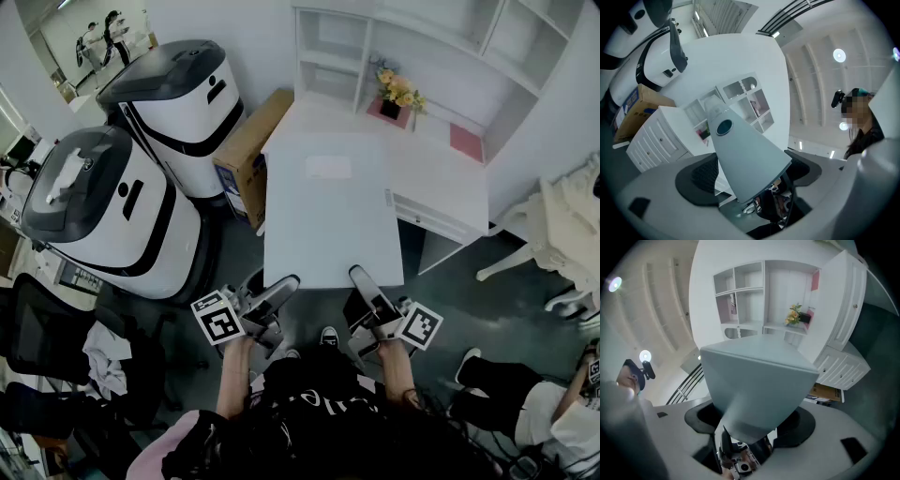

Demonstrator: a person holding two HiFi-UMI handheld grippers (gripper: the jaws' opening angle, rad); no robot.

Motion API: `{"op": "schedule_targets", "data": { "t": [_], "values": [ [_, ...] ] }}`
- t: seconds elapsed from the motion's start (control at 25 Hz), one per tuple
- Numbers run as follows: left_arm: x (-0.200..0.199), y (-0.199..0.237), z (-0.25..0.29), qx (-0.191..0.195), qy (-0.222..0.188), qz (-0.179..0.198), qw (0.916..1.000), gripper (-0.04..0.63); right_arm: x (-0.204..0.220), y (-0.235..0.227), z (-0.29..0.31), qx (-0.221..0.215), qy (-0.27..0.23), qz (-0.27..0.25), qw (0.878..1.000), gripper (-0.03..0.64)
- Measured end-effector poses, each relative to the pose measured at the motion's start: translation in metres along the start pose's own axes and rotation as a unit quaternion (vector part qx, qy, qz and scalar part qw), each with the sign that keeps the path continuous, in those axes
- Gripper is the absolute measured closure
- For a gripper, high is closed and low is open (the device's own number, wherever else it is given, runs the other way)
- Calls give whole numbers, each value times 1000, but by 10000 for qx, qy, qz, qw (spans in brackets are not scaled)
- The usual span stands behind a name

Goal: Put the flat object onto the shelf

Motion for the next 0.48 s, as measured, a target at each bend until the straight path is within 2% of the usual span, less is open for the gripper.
{"op": "schedule_targets", "data": {
  "t": [0.48],
  "values": [
    [8, -3, 14, -5, 41, 6, 10000, 155, -11, -2, -10, 22, -41, 1, 10000, 305]
  ]
}}
Point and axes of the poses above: the fingertips, and each gripper's own axes: z forward along the fingers, y to its left, x out of its underside, the point moved 5 cm from there along -z, backward along the fingers, and after that the axes turned 15 degrees about x, right-handed, at the moved point
